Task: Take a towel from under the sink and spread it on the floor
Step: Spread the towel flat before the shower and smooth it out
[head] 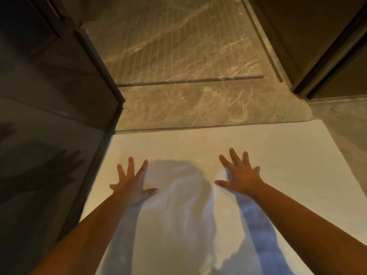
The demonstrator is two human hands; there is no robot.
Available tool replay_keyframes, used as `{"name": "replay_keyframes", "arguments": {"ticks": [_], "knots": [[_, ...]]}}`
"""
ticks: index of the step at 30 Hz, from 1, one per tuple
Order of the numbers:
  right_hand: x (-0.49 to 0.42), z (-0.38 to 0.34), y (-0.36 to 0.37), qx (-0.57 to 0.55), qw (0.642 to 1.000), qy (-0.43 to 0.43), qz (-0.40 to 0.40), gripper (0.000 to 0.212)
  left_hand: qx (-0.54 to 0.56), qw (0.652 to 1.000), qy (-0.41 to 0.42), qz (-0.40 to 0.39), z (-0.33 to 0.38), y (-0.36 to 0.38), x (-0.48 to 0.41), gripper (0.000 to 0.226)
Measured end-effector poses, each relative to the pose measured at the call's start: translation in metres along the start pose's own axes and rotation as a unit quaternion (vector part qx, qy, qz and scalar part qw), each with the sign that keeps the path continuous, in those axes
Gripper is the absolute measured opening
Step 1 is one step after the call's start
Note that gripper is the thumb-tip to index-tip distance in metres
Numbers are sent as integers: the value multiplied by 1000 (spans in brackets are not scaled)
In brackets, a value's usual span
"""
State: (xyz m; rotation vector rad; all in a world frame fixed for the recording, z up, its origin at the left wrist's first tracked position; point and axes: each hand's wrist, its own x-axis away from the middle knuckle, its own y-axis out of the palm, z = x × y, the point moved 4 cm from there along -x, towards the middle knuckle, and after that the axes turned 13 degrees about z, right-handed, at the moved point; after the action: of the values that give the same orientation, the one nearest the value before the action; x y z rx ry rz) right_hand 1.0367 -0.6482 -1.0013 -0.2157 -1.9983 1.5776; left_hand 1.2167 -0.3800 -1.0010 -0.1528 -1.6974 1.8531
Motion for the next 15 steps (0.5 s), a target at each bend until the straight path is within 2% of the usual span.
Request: {"name": "replay_keyframes", "arguments": {"ticks": [11,15], "knots": [[-9,-2,4,-9,1000,17,4,90,-11,1000,16,-2,-2,-2,-19,101],[-8,-3,8,4,999,24,37,86,-19,1000,21,5,-5,1,-17,101]]}}
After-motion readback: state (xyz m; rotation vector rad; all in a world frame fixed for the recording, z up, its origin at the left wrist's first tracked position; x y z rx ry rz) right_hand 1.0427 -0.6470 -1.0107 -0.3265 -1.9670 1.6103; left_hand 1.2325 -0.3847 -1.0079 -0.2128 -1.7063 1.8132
